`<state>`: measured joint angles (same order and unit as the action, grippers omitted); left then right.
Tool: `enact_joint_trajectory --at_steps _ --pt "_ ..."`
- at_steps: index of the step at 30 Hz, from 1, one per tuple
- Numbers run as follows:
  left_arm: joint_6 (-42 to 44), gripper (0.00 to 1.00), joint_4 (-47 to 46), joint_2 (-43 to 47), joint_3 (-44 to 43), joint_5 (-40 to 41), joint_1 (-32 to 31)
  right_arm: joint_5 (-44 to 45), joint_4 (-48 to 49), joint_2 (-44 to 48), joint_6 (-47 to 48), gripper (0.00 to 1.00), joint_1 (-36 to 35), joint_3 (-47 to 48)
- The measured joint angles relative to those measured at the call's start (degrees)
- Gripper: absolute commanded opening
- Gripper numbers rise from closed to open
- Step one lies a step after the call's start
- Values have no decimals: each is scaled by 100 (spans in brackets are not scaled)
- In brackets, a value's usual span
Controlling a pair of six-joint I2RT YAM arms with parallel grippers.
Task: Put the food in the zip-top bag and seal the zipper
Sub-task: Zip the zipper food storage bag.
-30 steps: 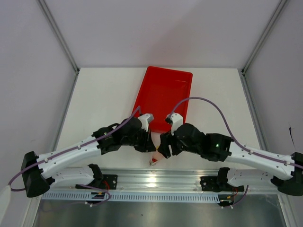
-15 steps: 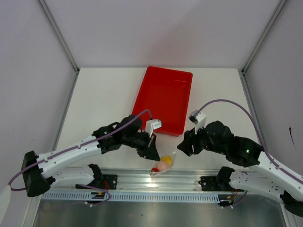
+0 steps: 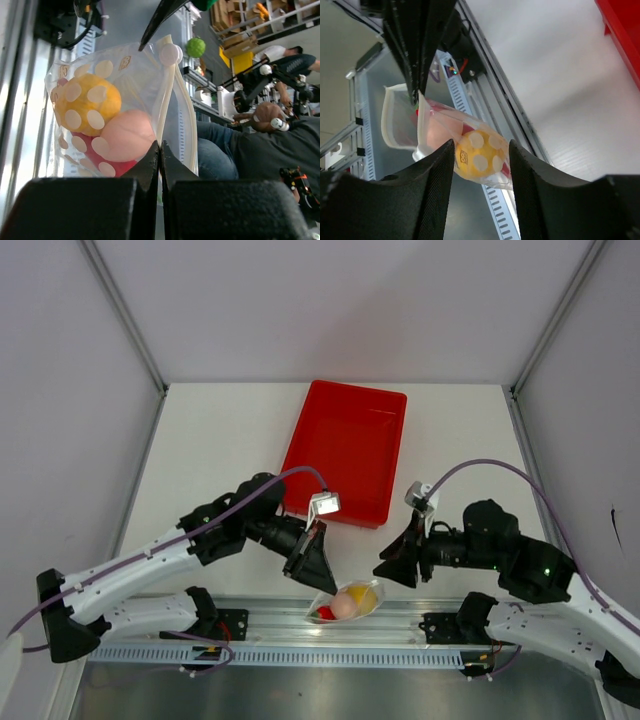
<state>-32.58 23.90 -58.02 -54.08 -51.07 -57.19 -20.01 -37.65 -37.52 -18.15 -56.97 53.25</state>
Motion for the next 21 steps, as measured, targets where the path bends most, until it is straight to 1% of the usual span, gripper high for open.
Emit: enact_joint_trajectory --at_steps 2,3,7,11,15,19,21 --pt "-76 1 -98 61 -7 -186 17 -129 59 203 -7 54 0 4" --pt "-144 1 -155 83 -7 -284 35 -192 66 291 -4 58 4 22" --pt "-411 1 -422 94 -13 -732 129 -330 74 481 2 60 4 59" --pt "-669 1 -732 94 -17 -1110 175 -352 44 629 20 53 9 98" --pt "-1075 1 -1276 111 -15 -1419 186 -544 81 778 26 48 9 181" --pt "-1556 1 -1998 114 -13 -1696 190 -802 197 789 24 47 9 208" --pt "-1725 1 -2264 114 -13 -1786 190 -925 254 787 24 48 9 208"
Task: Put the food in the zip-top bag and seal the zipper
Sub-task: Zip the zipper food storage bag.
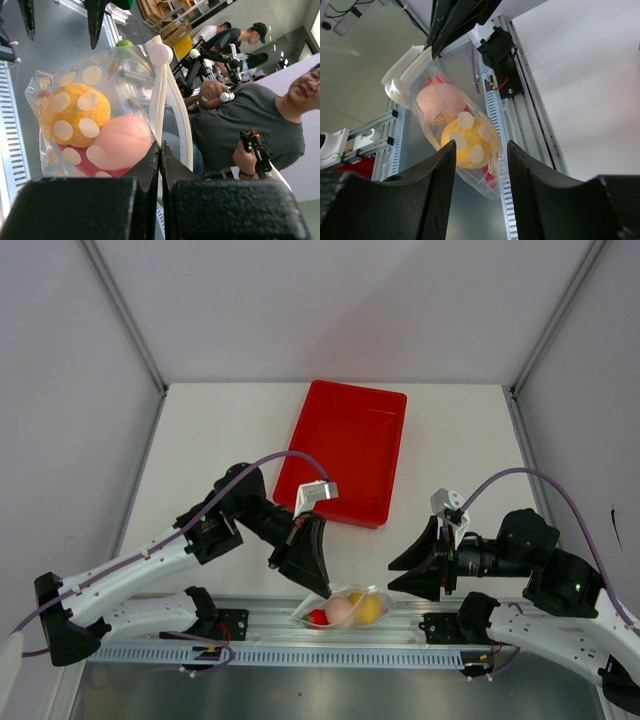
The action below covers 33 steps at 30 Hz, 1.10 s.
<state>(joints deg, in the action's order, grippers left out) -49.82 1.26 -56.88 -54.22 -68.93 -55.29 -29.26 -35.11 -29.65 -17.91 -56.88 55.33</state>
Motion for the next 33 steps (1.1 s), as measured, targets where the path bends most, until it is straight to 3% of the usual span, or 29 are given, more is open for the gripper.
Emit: enact_joint_trajectory --at_steps 19,33 --pt "-741 1 -1132 -247 7 -348 0 -986 1163 -192 -310 49 -57 -9" --pt "-1008 1 -1410 -385 11 -361 271 -535 1099 -240 -245 49 -409 9"
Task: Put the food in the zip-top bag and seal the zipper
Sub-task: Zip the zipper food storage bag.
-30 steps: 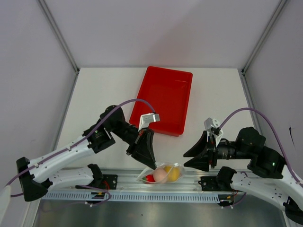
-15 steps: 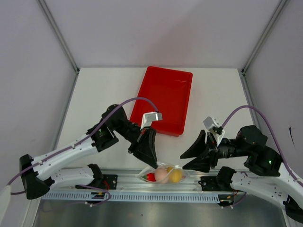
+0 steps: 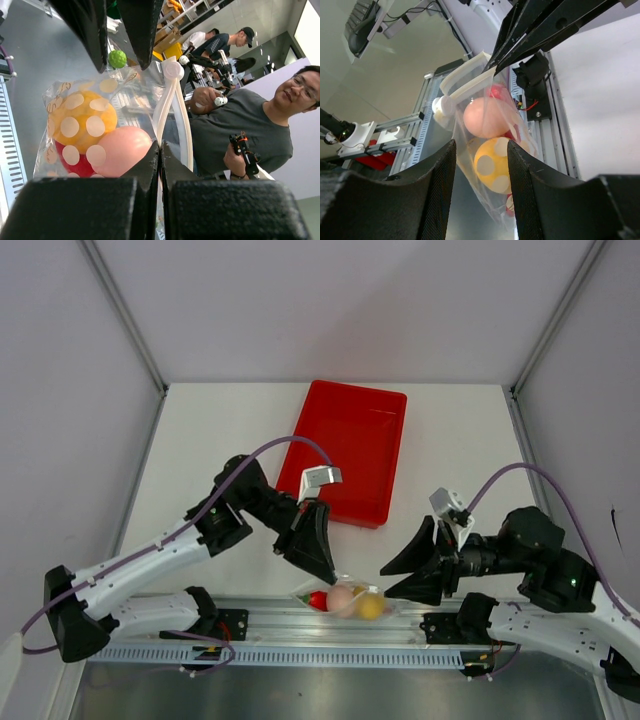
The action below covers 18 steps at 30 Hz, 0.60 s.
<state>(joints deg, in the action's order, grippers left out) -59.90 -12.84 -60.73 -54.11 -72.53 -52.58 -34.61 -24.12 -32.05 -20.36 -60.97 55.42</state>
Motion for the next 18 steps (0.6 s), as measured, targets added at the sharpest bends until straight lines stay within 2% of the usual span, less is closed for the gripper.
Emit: enact_joint_trajectory --at_steps 18 --pt "-446 0 -603 -42 57 -173 103 192 -125 -52 188 48 -7 201"
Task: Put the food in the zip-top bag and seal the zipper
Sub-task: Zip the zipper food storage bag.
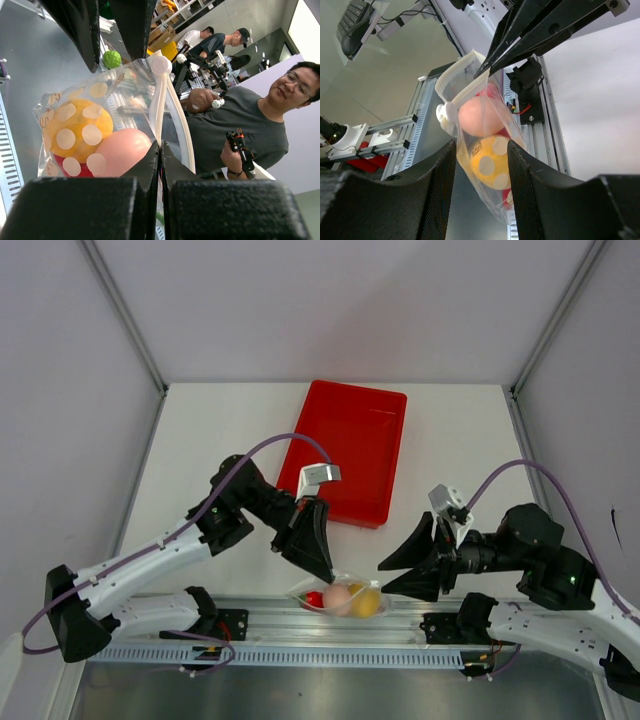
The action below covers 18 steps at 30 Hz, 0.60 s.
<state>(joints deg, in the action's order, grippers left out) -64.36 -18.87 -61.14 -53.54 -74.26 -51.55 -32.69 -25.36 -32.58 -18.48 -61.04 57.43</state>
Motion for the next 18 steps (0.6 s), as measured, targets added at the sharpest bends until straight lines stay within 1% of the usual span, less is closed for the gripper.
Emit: enact_joint_trajectory --at_steps 6,9,11,15,16,18 --pt "-59 0 -63 -31 11 -9 28 -243 341 -256 -74 47 -4 -76" --pt "-160 1 -186 -98 17 -9 37 -321 494 -317 -138 44 -24 -162" --pt "-291 1 -378 -164 22 -9 37 -365 605 -343 -155 41 -39 -245" --pt "-588 0 -780 -269 37 -9 50 -380 734 -407 -225 31 -59 -323" --pt "-651 0 -857 -284 39 -9 55 -382 763 -431 -236 27 -66 -323" --pt "-741 0 -979 -299 42 -11 59 -404 868 -479 -254 24 -70 -323"
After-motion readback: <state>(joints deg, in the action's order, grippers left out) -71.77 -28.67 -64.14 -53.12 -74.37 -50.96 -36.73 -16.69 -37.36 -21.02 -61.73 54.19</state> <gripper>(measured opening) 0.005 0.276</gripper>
